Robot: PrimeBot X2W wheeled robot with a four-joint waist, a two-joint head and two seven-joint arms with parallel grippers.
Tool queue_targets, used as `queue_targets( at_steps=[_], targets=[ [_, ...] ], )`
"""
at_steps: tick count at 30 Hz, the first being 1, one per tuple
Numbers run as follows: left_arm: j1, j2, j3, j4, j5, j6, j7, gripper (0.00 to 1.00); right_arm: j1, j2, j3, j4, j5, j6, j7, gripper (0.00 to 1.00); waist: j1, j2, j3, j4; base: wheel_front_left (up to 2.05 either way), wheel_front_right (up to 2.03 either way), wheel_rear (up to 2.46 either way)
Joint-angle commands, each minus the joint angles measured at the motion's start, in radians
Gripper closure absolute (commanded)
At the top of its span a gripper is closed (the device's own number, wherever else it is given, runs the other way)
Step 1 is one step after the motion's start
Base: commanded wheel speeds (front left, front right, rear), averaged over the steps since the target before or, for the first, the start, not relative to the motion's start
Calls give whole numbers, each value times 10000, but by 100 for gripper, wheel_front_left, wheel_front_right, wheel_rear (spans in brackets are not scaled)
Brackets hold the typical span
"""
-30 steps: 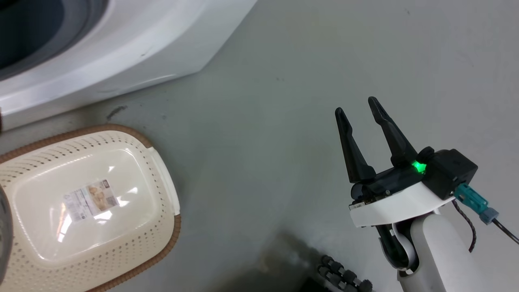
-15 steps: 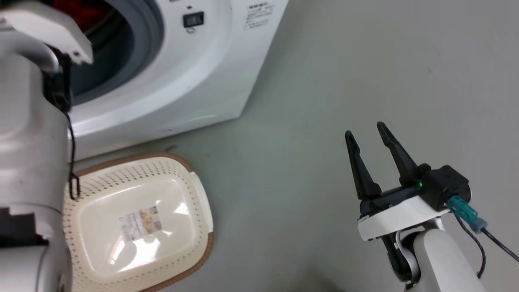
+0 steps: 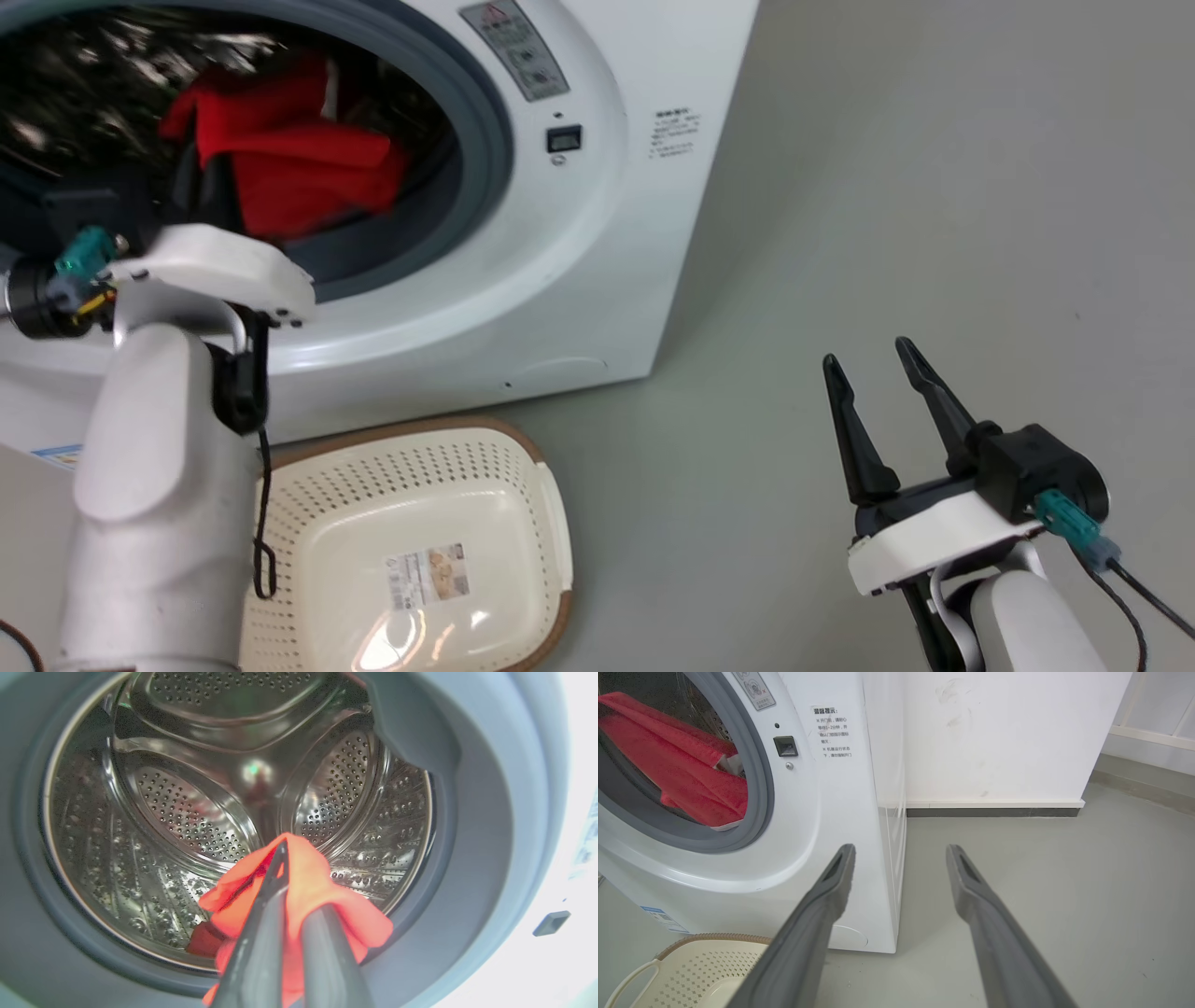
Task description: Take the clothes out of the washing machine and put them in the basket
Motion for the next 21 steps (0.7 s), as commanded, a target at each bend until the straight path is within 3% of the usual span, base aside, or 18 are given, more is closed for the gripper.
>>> queue_targets(
  at_steps=[1,12,21],
  targets=[
    [404,-153,14,-374,99,-65,-44,100,201,-1,-95,-70,-134,-7,65,0,1,-1,-567,471,0,0,0],
    [2628,-850,-142,-3140,275,-278,-37,100,974,-1,-535,-526,-456,-7,643,0,1,-1,-1724,1209,0,0,0],
    [5391,-1294,-421,-5329,156,86,215,100,1439,2,-799,-945,-495,-7,921,0,1,-1,-1847,1478,0,0,0]
  ],
)
